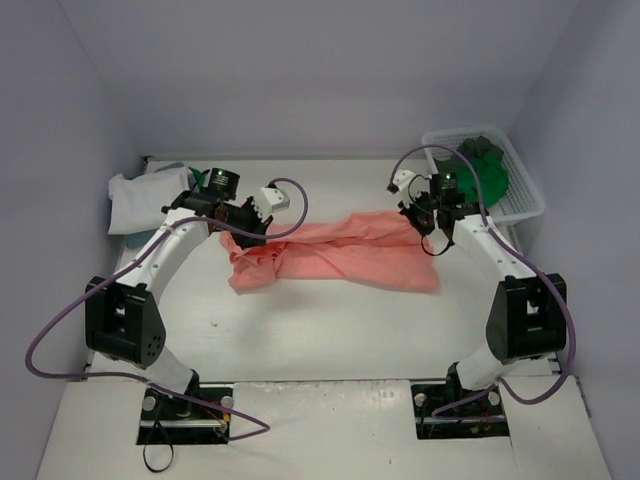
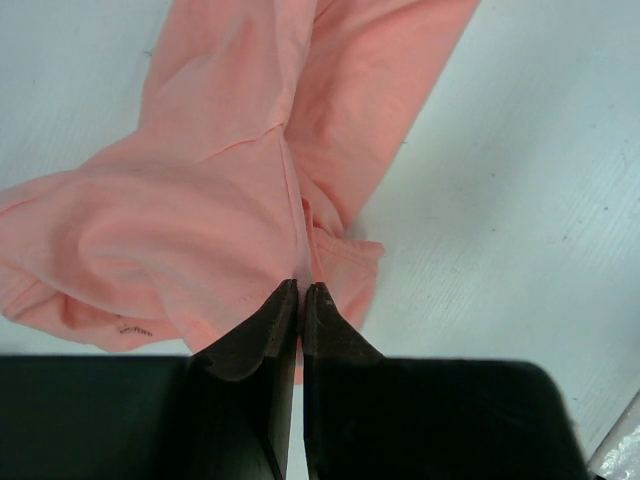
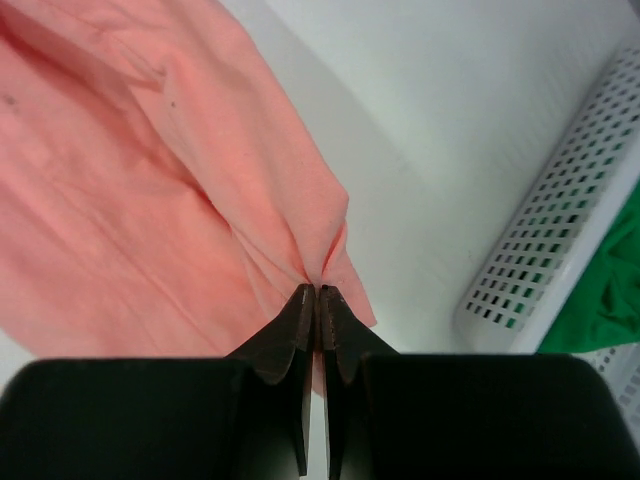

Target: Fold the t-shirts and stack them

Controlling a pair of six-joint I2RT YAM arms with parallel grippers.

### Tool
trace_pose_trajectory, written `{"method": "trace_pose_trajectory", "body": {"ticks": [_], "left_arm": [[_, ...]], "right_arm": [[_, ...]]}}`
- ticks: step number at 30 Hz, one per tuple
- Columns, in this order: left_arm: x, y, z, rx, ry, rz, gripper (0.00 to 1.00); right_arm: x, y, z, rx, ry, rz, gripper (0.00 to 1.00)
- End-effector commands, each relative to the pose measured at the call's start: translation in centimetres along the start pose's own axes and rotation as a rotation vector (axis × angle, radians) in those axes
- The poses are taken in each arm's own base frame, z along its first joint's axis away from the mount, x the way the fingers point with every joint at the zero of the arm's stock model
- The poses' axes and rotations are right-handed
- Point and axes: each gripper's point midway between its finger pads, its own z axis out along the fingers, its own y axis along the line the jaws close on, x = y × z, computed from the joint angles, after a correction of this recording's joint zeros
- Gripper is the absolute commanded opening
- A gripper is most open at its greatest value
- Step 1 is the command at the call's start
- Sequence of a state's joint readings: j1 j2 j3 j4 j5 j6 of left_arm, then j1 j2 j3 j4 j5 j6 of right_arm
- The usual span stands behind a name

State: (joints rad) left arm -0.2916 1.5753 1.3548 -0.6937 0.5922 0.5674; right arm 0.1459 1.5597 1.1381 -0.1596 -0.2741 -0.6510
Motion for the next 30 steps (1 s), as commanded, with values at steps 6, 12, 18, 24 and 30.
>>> {"method": "trace_pose_trajectory", "body": {"ticks": [6,12,18,24,30], "left_arm": [[-0.5,-4.2,-1.4,0.11,-0.002,0.07,0.0],[2.0,-6.6,-0.4,0.202,0.095,0.07,0.0],[4.5,-7.8,0.4,0.272,0.196,0.08,0.0],[7.3,-8.4,0.8,0.341,0.333,0.086,0.0],[10.3,-8.6,1.7,0.368,0.456,0.116,0.0]], "right_arm": [[0.7,5.3,-1.0,-0.214,0.019,-0.127,0.0],[3.0,7.7,-0.1,-0.287,0.118,-0.18,0.06],[7.0,10.2,1.3,-0.311,0.298,-0.256,0.08],[11.3,11.2,2.6,-0.309,0.483,-0.298,0.18],[12.7,10.6,3.1,-0.278,0.559,-0.308,0.32]]}}
